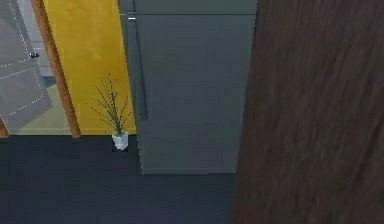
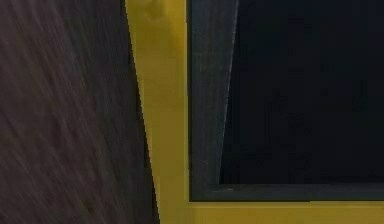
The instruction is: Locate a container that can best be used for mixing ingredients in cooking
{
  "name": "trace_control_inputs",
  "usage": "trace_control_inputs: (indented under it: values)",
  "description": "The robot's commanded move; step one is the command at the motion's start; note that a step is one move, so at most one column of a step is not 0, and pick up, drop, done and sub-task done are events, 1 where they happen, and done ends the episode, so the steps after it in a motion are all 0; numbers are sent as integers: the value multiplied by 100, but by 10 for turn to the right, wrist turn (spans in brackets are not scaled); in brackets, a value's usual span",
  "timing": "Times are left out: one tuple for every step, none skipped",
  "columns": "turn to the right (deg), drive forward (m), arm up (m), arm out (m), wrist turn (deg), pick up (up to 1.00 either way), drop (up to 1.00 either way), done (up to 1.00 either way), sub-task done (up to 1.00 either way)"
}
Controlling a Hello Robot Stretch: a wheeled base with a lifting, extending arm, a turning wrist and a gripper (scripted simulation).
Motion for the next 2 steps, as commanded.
trace_control_inputs:
  values:
    - [0, 15, 0, 0, 0, 0, 0, 0, 0]
    - [-450, 0, 0, 0, 0, 0, 0, 0, 0]
